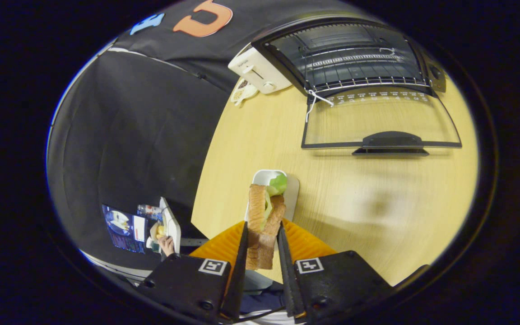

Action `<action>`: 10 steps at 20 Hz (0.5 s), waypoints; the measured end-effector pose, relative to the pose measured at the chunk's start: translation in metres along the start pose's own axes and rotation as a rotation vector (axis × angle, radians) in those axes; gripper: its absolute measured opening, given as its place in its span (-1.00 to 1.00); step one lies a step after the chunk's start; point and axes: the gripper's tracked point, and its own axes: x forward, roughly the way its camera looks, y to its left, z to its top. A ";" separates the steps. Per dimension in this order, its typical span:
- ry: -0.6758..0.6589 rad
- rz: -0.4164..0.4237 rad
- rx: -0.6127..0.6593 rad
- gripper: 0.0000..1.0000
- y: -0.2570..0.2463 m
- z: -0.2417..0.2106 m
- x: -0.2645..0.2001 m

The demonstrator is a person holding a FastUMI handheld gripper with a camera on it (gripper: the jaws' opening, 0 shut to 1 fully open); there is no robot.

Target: Open the toaster oven, put the food inside, and close the toaster oven door.

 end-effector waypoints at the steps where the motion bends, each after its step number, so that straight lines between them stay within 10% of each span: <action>1: -0.007 0.008 0.009 -0.21 0.001 0.000 -0.002; 10: -0.171 0.140 0.040 -0.28 0.025 0.006 -0.041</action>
